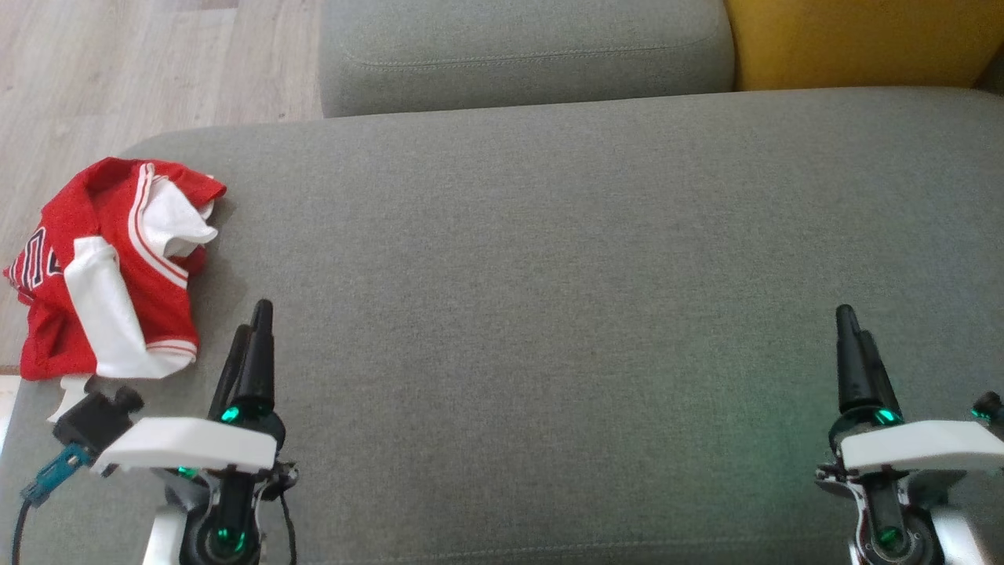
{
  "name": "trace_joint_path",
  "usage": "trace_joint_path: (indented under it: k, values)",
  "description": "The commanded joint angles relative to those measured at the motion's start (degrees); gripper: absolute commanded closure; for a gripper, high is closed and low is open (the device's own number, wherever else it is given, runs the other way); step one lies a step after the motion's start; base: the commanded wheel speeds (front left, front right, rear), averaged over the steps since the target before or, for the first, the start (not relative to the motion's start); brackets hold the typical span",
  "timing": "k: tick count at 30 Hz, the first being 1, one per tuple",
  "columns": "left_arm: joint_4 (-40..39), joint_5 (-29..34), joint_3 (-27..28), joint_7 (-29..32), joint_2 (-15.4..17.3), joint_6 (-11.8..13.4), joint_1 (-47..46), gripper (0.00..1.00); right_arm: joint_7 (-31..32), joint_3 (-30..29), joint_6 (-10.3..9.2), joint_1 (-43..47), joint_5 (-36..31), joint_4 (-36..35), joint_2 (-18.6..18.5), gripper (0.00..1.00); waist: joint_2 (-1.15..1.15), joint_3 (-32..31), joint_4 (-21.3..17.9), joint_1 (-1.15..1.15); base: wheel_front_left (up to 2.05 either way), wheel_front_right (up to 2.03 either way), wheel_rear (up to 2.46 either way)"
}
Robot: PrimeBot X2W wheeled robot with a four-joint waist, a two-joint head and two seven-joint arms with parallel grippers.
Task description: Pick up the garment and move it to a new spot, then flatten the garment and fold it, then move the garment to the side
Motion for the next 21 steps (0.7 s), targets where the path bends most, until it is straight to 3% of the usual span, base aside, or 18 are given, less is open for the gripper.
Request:
trace_joint_path:
  k: [1, 21]
  values:
    - [-2.57, 2.26, 0.36, -0.72, 1.13, -0.19, -3.30, 0.00, -0.69, 0.97, -0.02, -2.65, -2.23, -2.54, -1.41, 0.00, 0.00, 0.00, -0.05, 0.00, 0.00, 0.00, 0.00]
    - [-2.83, 18.45, -1.67, -3.90, 1.67, 0.01, -3.00, 0.00, -2.04, 3.16, -0.03, -1.84, -17.22, -3.74, -1.37, 0.00, 0.00, -0.10, -0.58, 0.00, 0.00, 0.00, 0.00]
